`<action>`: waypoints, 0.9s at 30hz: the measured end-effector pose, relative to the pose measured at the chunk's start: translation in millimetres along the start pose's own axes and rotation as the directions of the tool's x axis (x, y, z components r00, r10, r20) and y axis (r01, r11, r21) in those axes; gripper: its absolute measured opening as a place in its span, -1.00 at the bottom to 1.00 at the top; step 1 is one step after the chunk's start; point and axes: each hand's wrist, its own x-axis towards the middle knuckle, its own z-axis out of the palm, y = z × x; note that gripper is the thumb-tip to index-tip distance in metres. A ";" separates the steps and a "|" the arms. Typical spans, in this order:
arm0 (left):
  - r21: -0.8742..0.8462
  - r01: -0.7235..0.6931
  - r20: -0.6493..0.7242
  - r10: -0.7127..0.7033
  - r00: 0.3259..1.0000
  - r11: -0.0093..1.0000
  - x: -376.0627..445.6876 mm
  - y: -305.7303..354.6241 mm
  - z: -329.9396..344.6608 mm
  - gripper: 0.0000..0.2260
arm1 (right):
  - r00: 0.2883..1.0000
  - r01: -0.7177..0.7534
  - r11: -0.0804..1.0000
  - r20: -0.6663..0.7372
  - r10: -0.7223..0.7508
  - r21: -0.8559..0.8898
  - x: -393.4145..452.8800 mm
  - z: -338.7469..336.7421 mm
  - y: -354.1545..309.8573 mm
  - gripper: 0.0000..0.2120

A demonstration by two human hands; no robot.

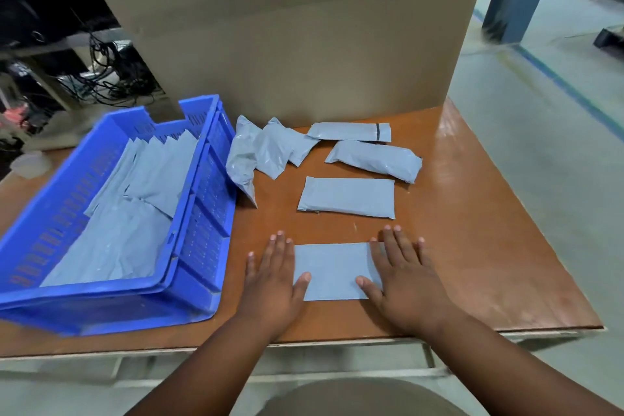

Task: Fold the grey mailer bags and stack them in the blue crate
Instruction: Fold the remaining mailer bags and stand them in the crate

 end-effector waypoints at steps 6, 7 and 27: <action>0.026 -0.319 0.081 0.316 0.945 0.947 4.1 48.5 -0.7 -0.35 | 0.984 0.176 0.983 -0.015 -0.175 0.047 1.2 17.7 -8.1 -0.17; 0.037 -0.270 0.099 0.265 0.959 0.962 3.8 41.4 -2.4 -0.33 | 0.990 0.137 0.989 -0.036 -0.135 0.049 -1.6 17.1 0.5 -0.16; -0.151 -0.037 0.317 0.084 0.945 0.988 90.8 115.6 -102.1 -0.71 | 0.989 0.040 0.947 -0.146 0.008 0.320 -52.6 -7.8 60.2 -0.40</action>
